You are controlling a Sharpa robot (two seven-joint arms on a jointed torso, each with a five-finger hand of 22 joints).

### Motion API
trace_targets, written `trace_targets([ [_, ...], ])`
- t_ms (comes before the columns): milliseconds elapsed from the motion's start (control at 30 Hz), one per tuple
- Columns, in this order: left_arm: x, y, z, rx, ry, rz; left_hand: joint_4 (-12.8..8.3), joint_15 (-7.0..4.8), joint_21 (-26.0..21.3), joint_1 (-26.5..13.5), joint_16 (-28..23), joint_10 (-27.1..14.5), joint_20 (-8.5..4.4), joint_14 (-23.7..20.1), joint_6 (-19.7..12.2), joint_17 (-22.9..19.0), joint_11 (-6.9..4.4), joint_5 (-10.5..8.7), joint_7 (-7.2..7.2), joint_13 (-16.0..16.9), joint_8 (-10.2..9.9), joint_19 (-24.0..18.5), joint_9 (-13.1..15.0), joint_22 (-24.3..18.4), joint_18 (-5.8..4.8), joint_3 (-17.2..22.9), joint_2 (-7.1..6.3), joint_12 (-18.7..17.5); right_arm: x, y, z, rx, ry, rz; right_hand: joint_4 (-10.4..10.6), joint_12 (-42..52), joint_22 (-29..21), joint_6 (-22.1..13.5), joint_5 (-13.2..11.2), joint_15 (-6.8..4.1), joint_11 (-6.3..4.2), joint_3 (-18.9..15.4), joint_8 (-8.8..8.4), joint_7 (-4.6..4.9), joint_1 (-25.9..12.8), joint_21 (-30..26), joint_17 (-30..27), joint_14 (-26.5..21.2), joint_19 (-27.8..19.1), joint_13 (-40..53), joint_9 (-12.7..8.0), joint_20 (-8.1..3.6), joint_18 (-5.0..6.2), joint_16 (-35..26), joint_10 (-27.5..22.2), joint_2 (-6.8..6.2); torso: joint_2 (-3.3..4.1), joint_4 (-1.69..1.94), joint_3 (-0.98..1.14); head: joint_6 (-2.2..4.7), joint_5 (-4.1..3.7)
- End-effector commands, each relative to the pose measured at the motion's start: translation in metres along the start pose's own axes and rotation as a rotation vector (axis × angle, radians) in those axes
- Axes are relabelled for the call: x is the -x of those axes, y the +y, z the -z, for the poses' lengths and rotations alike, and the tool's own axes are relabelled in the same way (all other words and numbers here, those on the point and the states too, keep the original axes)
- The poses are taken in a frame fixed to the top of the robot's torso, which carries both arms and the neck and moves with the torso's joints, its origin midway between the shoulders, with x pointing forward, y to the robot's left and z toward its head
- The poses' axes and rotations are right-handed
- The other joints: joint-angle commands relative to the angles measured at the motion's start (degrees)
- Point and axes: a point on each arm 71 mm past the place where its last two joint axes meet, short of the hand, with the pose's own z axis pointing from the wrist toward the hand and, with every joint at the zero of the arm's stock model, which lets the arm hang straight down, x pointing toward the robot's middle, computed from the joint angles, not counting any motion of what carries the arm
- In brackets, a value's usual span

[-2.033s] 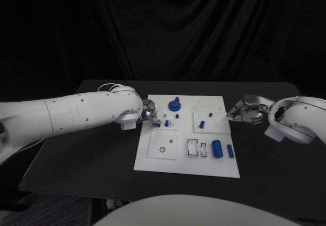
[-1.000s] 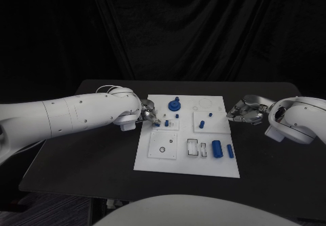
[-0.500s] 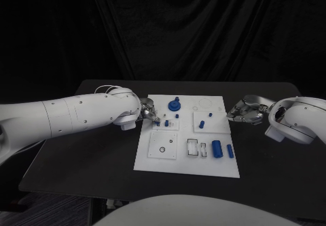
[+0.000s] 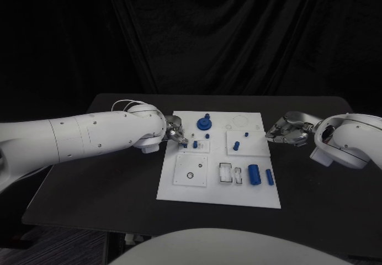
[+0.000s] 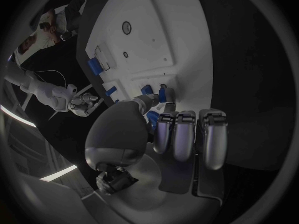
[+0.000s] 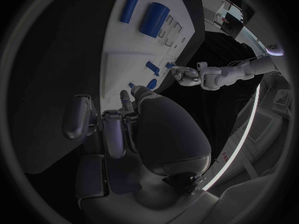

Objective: Assemble the parts on the task board

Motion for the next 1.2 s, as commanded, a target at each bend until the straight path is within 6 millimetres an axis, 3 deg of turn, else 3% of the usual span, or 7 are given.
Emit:
trace_targets([
  [33,-0.0002,-0.0014,0.0004,-0.002,-0.025,-0.053,-1.6,-0.45,-0.2,-0.2,0.3,6.1,-0.5,5.8,0.8,14.3,-0.46,-0.31,-0.43,15.1,0.4,5.9,0.1,15.1,-0.8,1.4,-0.37,0.4,-0.0011,-0.0018,0.0001,-0.014,0.004,0.004,0.1,-0.3,8.6,0.5,0.3,0.18,0.2,0.3,0.11,0.05,0.6,-0.3,9.1,3.4,-0.3,10.5,0.1,0.04,0.77,-0.3,1.5,-0.14,0.03,0.08,-0.02,0.0,0.04],
  [333,-0.0014,-0.0035,0.0007,-0.007,-0.023,-0.066,-1.6,-0.49,-0.2,-0.3,0.2,6.1,-0.54,5.8,1.0,14.2,-0.5,-0.34,-0.47,15.1,0.4,5.9,0.1,15.1,-0.8,1.5,-0.41,0.4,-0.0019,-0.0018,-0.0001,-0.015,0.007,0.004,0.1,-0.4,8.6,0.5,0.3,0.18,0.2,0.3,0.1,0.05,0.6,-0.3,9.1,3.4,-0.3,10.5,0.1,0.03,0.78,-0.4,1.5,-0.17,0.01,0.05,-0.1,0.0,0.15],
  [833,-0.0032,-0.0031,-0.0005,-0.003,-0.005,-0.075,-1.5,-0.59,-0.2,-0.6,0.2,5.9,-0.64,5.7,1.1,14.1,-0.57,-0.61,-0.52,14.9,0.4,5.9,0.1,15.1,-0.8,1.5,-0.32,0.2,-0.0026,-0.0023,-0.0002,-0.022,0.013,0.004,0.1,-0.4,8.6,0.5,0.3,0.18,0.21,0.4,0.09,0.06,0.6,-0.4,9.0,3.4,-0.4,10.4,0.1,0.03,0.8,-0.4,1.4,-0.2,0.02,0.06,0.04,0.0,0.17],
  [1200,-0.0052,-0.0049,-0.0022,-0.016,-0.011,-0.07,-1.2,-0.65,-0.2,-1.0,-0.1,5.6,-0.72,5.5,1.1,13.5,-0.61,-1.24,-0.55,14.6,0.3,5.9,0.1,15.1,-0.8,1.6,-0.14,-0.1,-0.0034,-0.0019,-0.0008,-0.022,0.016,0.005,0.1,-0.4,8.6,0.5,0.3,0.18,0.21,0.4,0.08,0.06,0.5,-0.5,9.0,3.4,-0.4,10.4,0.1,0.03,0.8,-0.4,1.4,-0.21,0.03,0.08,-0.05,0.0,0.29],
])
